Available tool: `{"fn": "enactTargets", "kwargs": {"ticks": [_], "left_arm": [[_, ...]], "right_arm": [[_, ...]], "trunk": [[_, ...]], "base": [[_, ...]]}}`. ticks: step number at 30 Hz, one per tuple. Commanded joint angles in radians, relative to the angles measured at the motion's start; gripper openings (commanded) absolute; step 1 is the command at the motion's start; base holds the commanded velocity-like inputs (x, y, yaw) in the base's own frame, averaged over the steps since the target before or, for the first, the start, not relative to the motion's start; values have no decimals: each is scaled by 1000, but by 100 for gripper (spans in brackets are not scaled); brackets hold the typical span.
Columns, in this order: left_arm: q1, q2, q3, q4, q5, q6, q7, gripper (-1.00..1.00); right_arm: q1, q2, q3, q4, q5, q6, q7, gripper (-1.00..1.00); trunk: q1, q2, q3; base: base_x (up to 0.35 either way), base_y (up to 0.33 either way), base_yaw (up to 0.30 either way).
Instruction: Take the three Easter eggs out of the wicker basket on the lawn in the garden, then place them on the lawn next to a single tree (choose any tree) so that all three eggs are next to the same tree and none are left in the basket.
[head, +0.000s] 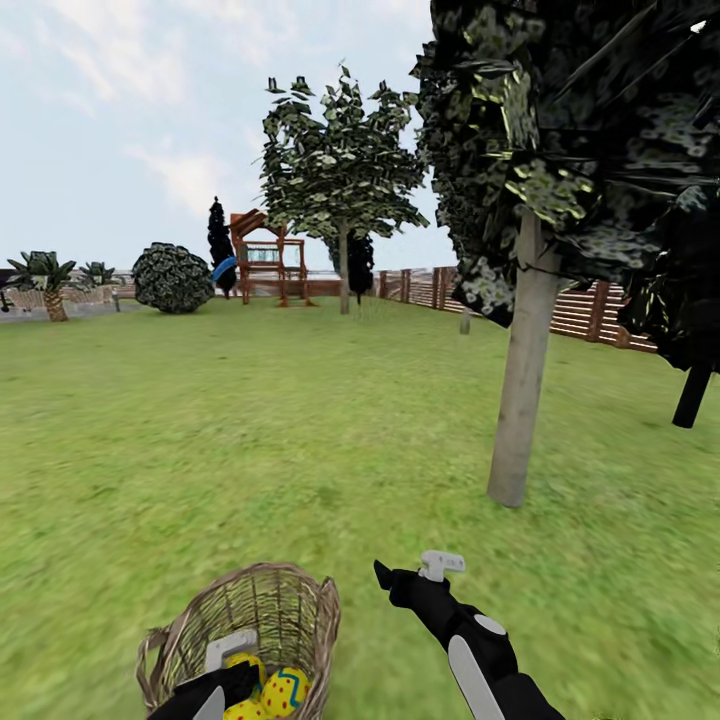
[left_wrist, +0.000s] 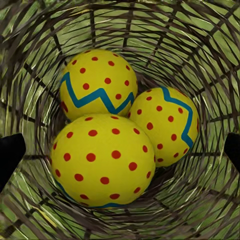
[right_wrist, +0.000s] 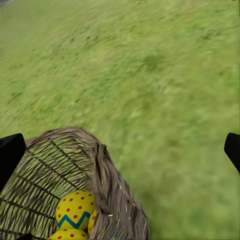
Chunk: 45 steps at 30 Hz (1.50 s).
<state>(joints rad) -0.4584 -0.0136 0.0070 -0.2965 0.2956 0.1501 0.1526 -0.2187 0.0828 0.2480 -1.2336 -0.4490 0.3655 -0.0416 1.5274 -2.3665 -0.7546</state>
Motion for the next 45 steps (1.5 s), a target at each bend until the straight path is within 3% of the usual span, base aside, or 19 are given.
{"fn": "enactTargets", "kwargs": {"ticks": [1, 28, 45], "left_arm": [[0, 0, 0, -3, 5, 5, 4, 100], [0, 0, -1, -1, 0, 4, 4, 100], [0, 0, -1, -2, 0, 5, 4, 100]], "right_arm": [[-1, 0, 0, -1, -8, 4, -4, 100], [-1, -1, -2, -1, -15, 4, -5, 100], [-1, 0, -5, -1, -17, 6, -6, 100]], "trunk": [[0, -1, 0], [0, -1, 5], [0, -1, -7]], "base": [[11, 242, -169], [30, 33, -33], [3, 0, 0]]}}
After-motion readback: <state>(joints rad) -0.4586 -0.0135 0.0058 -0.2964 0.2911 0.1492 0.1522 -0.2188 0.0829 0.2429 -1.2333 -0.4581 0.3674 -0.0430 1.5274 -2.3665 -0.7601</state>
